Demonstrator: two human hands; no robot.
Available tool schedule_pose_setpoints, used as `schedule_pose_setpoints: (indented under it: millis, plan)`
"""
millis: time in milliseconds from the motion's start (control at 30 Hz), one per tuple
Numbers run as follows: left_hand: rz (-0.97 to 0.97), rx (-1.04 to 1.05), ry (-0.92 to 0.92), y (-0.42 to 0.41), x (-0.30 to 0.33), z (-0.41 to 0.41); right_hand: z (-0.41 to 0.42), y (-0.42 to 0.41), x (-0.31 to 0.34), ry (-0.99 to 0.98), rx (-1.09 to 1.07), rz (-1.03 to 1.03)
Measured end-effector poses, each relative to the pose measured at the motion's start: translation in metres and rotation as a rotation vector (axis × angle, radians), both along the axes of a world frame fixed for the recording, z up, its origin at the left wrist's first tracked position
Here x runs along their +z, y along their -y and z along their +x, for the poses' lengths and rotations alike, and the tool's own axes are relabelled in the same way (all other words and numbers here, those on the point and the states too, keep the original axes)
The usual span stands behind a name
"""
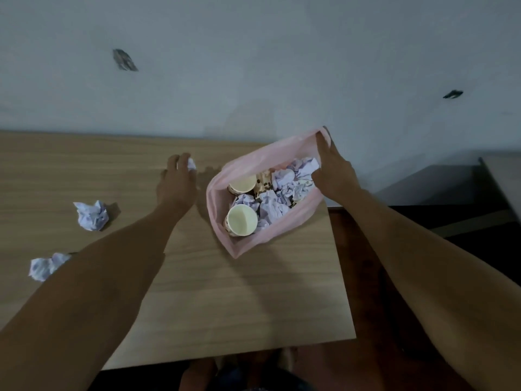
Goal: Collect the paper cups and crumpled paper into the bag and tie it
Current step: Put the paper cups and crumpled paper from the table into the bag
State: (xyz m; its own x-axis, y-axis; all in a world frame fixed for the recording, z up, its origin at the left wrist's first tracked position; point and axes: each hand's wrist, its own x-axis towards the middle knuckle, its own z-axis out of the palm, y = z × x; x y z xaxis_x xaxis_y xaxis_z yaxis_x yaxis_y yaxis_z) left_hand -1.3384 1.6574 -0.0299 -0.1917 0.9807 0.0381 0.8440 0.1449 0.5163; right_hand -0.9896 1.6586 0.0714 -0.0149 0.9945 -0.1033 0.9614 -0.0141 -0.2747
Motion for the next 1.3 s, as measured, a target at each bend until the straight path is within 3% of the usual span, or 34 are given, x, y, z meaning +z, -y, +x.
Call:
schedule_pose_setpoints:
  millis: [167, 300, 433, 633, 800, 867, 1067, 1300]
  plan:
    - [0.288, -0.032, 0.149, 0.020, 0.066, 0.034, -0.006, 0.004, 0.006, -0.057, 0.025, 0.007]
    - [0.370, -0.348, 0.171, 0.041, 0.087, 0.074, -0.008, 0.005, 0.011, -0.091, 0.057, 0.018]
    - [0.270, -0.580, 0.062, 0.051, 0.073, 0.103, -0.005, 0.005, 0.013, -0.085, 0.074, 0.031]
    - [0.047, -0.692, -0.005, 0.045, 0.047, 0.114, 0.000, 0.010, 0.013, -0.060, 0.074, 0.036]
    - [0.287, -0.528, -0.212, 0.048, 0.043, 0.091, -0.004, 0.011, 0.010, -0.065, 0.095, 0.041]
    - [0.279, -0.392, -0.251, 0.051, 0.042, 0.077, -0.008, 0.011, 0.011, -0.076, 0.101, 0.044]
    - [-0.221, -0.158, -0.005, 0.045, 0.029, 0.047, -0.015, 0.001, 0.008, -0.024, 0.121, 0.093]
    - [-0.002, -0.007, 0.104, 0.036, 0.055, 0.022, -0.033, -0.012, 0.015, -0.070, 0.191, 0.175]
